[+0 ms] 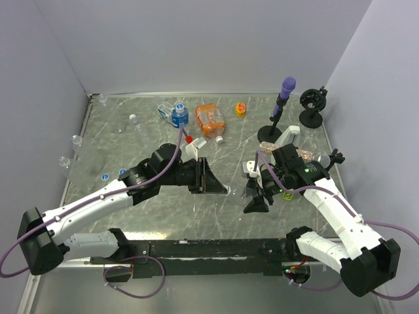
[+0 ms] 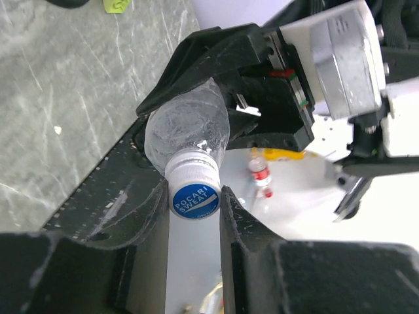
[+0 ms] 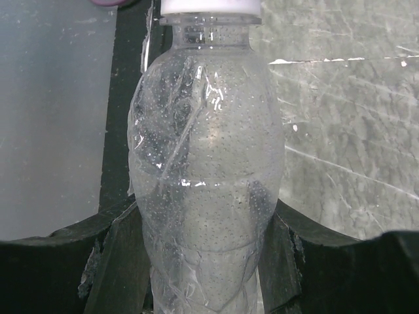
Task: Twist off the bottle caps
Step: Unscrew the bottle cap from the plastic bottle.
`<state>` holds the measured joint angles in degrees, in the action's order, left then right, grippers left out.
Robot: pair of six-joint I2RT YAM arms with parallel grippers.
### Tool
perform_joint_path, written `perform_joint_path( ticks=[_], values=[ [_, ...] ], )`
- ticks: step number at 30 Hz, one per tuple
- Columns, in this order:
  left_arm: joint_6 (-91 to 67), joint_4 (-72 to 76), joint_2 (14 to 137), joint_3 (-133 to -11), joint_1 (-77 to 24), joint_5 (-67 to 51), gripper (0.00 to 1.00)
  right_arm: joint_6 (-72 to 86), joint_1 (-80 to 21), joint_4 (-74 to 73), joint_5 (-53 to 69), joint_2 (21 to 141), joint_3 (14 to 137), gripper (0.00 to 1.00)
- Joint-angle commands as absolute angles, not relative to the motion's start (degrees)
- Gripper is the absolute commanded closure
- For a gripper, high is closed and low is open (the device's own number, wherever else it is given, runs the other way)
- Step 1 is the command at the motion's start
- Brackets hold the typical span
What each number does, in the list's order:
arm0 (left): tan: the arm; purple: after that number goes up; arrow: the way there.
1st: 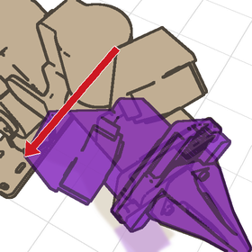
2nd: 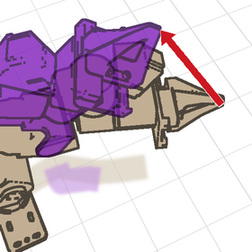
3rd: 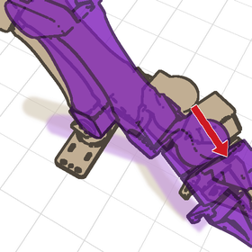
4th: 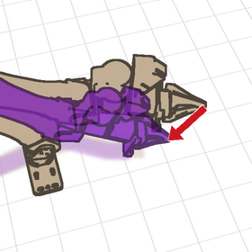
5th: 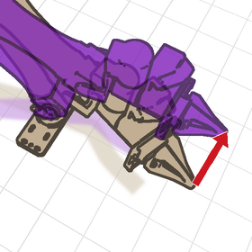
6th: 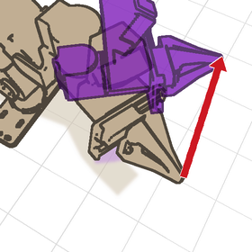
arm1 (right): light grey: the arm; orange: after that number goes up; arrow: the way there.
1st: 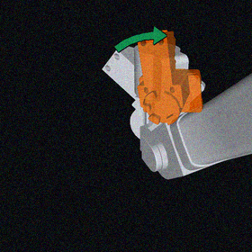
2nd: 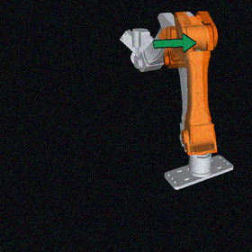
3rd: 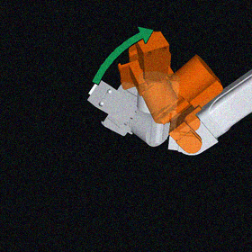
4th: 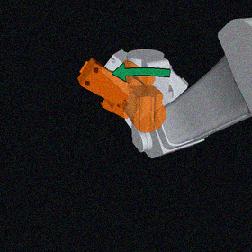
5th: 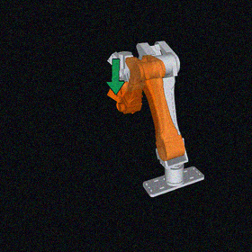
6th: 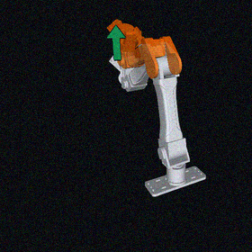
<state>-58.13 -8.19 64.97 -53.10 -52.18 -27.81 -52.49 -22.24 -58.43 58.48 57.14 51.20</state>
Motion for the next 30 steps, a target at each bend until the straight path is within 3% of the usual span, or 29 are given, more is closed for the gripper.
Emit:
perform_joint_path(
  ticks=[1, 5, 9, 12, 16, 23, 27, 30],
  values=[
    [-65.57, -8.70, 63.98, -54.22, -53.88, -30.33, 0.75, -53.97, -21.97, -55.11, 58.54, 56.08, 51.68, 0.83],
    [-62.41, -11.07, 63.72, -56.07, -53.88, -29.27, 0.52, -53.88, -21.97, -54.76, 58.45, 55.72, 51.07, 0.83],
    [-56.54, -12.39, 61.88, -56.69, -53.70, -27.60, 0.37, -53.96, -21.89, -54.93, 58.53, 56.07, 51.50, 0.83],
    [-46.97, -14.76, 58.90, -57.22, -53.53, -25.23, 0.25, -54.05, -21.97, -54.93, 58.54, 56.16, 51.42, 0.83],
    [-30.27, -11.80, 51.01, -53.37, -53.53, -23.47, 0.01, -54.14, -21.89, -54.67, 58.62, 55.90, 51.15, 0.83],
    [-1.09, 14.30, 39.46, -36.31, -53.53, -26.62, 0.03, -54.32, -21.97, -55.46, 58.62, 56.60, 52.03, 0.83],
    [12.02, 10.13, 47.00, -41.98, -53.53, -30.66, 0.01, -54.05, -21.89, -55.02, 58.45, 55.90, 51.24, 0.83],
    [15.38, 7.39, 52.45, -45.87, -53.53, -34.62, 0.05, -54.05, -21.88, -54.84, 58.27, 55.72, 51.15, 0.83]
  ],
)
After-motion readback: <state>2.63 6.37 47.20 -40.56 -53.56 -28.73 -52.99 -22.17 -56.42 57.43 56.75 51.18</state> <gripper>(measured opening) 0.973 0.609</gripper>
